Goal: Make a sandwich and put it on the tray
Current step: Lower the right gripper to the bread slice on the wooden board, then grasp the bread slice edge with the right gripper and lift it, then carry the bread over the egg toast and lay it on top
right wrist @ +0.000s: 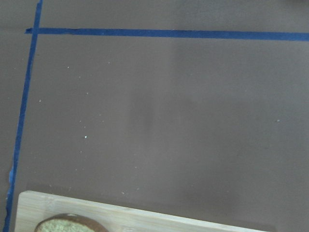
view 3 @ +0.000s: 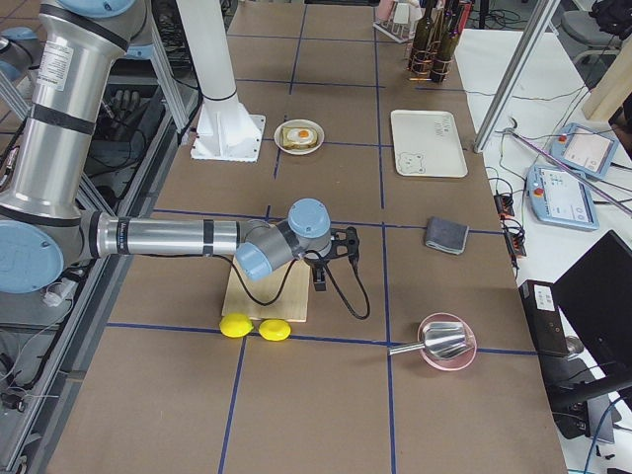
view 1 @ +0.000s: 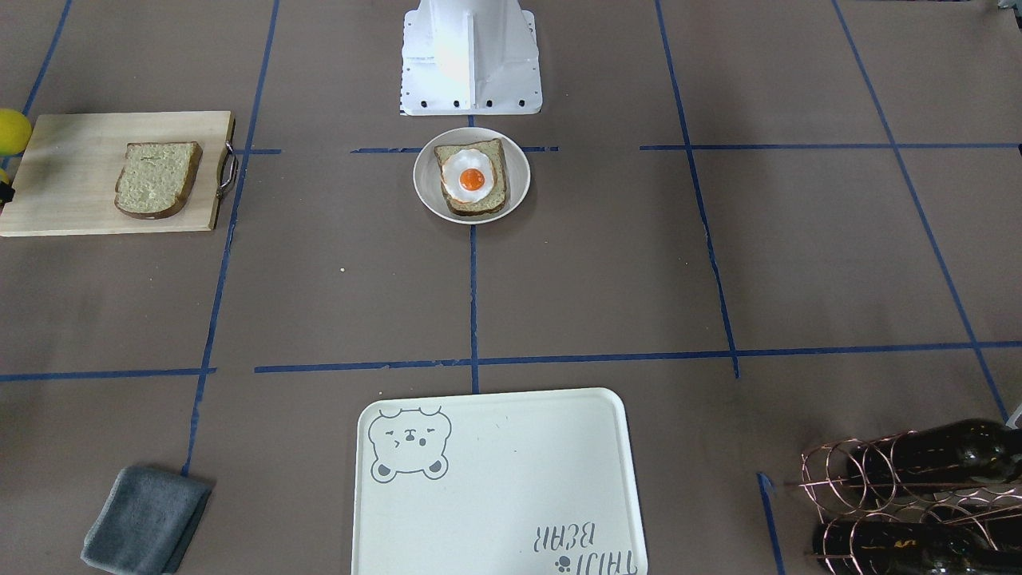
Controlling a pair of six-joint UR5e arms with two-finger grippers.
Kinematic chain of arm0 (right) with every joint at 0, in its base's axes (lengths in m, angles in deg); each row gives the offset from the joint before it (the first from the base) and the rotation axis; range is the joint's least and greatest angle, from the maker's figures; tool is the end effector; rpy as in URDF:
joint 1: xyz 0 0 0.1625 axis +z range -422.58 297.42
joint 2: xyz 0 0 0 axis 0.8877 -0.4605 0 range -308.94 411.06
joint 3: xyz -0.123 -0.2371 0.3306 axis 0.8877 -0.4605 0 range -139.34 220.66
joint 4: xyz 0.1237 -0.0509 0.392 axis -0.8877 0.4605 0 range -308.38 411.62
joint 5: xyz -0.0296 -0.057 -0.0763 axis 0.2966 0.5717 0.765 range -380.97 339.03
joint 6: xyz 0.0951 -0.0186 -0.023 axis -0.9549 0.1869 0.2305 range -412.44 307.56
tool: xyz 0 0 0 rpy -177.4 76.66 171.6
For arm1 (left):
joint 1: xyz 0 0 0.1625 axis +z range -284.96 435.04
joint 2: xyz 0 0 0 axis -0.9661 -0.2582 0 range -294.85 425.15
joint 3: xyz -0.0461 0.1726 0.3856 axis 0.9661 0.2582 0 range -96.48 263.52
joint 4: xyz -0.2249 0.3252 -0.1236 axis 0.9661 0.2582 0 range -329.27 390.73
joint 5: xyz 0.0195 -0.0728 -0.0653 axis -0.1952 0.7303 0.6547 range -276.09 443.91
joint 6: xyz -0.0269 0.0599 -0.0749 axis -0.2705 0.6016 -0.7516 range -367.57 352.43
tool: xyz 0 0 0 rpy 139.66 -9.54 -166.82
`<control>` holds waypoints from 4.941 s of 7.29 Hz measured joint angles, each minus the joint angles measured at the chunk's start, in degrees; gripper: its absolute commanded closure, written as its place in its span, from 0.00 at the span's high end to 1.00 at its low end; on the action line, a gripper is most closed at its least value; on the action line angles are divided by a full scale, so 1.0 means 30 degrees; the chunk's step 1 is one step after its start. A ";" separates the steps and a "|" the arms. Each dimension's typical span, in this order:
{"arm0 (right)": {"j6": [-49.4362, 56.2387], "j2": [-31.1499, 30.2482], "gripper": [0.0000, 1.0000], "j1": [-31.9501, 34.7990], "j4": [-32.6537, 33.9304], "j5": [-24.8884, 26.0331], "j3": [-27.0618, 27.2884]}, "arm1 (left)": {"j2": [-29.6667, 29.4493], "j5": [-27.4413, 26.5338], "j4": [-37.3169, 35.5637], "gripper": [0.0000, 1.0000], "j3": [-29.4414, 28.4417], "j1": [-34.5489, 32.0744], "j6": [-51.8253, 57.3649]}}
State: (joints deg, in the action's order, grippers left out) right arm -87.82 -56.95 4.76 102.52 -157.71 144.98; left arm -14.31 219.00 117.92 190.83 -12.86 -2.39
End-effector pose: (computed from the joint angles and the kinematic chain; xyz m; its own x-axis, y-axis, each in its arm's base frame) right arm -0.0907 -0.3748 0.5898 0.5649 -0.0974 0.8194 -0.0160 0.9915 0.1289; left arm -0.0474 -0.4181 0.5973 0.6975 0.1644 -0.6974 -0.1000 0.9861 0.1325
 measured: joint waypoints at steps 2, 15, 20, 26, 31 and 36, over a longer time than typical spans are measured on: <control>-0.2677 -0.0660 1.00 -0.2652 -0.2995 0.1458 0.0013 | 0.0000 0.0000 -0.0020 1.00 0.0001 0.0000 0.0001; -0.8663 -0.3022 0.64 -0.9674 -0.8499 0.6028 -0.0128 | 0.0001 0.0001 -0.0031 1.00 0.0016 0.0000 0.0000; -0.8688 -0.2647 0.38 -0.9997 -0.8555 0.6492 -0.0488 | 0.0001 0.0000 -0.0031 1.00 0.0002 0.0000 0.0001; -0.8610 -0.2759 0.00 -1.0159 -0.9303 0.6258 -0.0438 | 0.0000 0.0000 -0.0031 1.00 0.0005 0.0000 0.0001; -0.8654 -0.2477 0.00 -0.8858 -1.0312 0.3462 0.0401 | 0.0001 0.0000 -0.0021 1.00 0.0049 0.0000 0.0000; -1.3632 0.3853 0.00 -0.8057 -0.8854 0.2295 0.0906 | -0.0001 0.0000 -0.0011 1.00 0.0043 0.0000 0.0000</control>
State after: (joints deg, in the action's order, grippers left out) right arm -128.71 -45.39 -19.41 75.96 -150.83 147.70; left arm -14.31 219.00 117.89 190.96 -12.85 -2.38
